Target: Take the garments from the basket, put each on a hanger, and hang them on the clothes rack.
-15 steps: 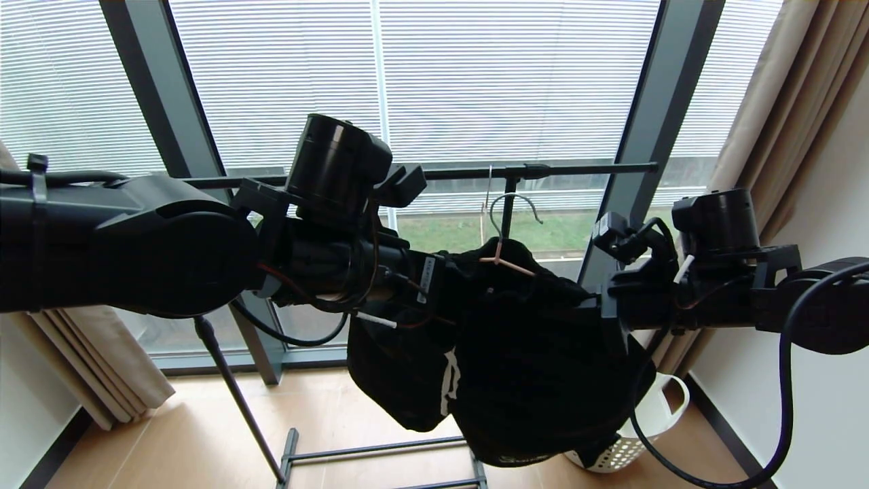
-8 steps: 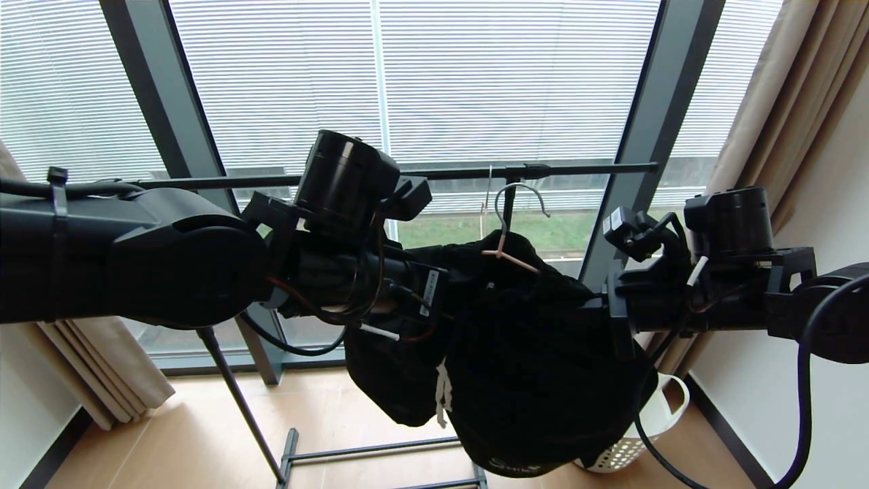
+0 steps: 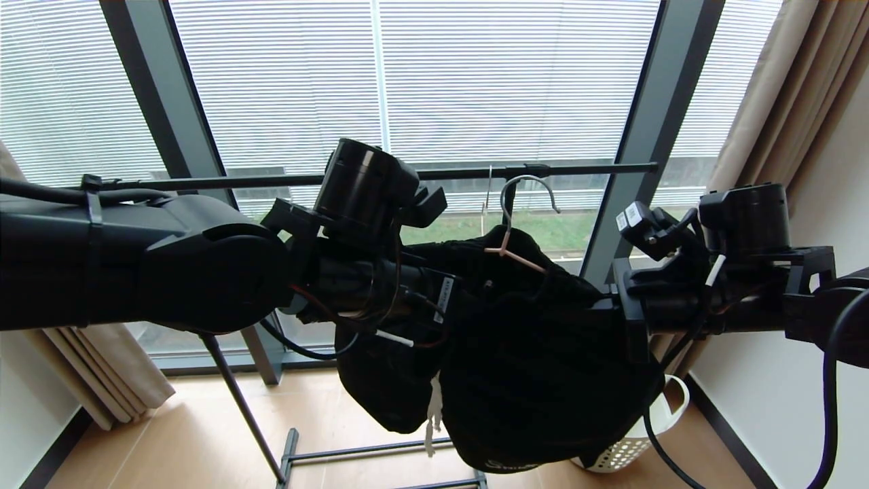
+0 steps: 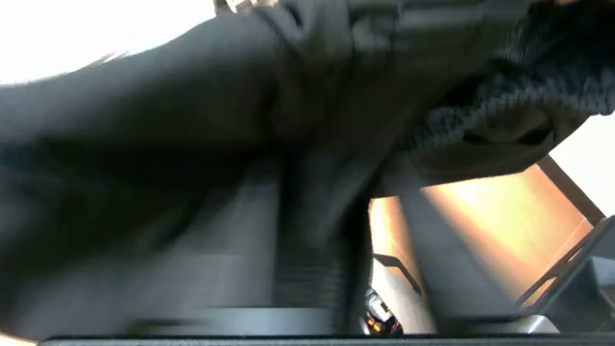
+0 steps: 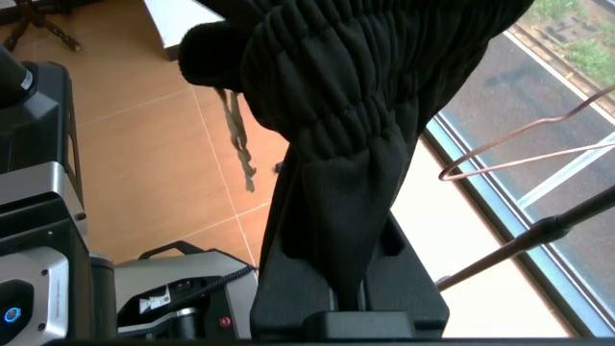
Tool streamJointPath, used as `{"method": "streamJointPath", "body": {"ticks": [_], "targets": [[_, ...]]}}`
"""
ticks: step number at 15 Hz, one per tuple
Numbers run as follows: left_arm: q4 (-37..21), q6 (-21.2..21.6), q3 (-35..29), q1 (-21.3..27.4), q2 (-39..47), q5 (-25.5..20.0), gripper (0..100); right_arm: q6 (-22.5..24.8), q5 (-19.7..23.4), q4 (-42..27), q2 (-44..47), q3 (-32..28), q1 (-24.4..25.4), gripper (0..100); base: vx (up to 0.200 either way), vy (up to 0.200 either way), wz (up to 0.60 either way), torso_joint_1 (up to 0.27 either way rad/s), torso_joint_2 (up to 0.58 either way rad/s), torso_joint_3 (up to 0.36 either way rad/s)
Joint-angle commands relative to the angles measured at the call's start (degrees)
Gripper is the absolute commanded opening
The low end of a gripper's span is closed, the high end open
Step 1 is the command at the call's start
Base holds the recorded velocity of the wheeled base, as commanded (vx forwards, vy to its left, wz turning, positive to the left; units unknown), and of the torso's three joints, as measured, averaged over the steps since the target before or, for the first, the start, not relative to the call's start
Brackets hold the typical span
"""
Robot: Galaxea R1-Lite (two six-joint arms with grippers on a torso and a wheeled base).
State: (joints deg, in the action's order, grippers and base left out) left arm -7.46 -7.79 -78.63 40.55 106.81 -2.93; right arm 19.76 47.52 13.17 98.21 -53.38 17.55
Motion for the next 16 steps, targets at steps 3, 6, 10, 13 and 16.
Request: {"method": "streamJointPath", "body": {"ticks": [3,6,10,13,16], "targets": [[0.6,-0.1,-0.3,0.0,-0.9,0.1,100,0.1,0.0,0.0,-0.2,0.1,0.0,0,0.0,0.0,0.0,0.0,0.0,0.0],[0.7,-0.2,0.1,-0.1,-3.4,0.0,100,0.1,0.0,0.1,0.2,-0.1,-0.1,0,0.0,0.0,0.0,0.0,0.0,0.0],[0.8,-0.2,3.7,-0.1,-7.2,-0.3,100,0.1,0.1,0.1,0.8,-0.5,-0.6,0,0.0,0.0,0.0,0.0,0.0,0.0],[1.0,-0.2,5.6,-0.3,-9.1,-0.3,100,0.1,0.1,0.6,1.7,-0.5,-0.8,0,0.0,0.0,0.0,0.0,0.0,0.0],[1.7,0.2,6.2,-0.6,-11.0,-0.3,100,0.1,1.7,2.6,1.8,0.4,-1.3,0,0.0,0.0,0.0,0.0,0.0,0.0]]}}
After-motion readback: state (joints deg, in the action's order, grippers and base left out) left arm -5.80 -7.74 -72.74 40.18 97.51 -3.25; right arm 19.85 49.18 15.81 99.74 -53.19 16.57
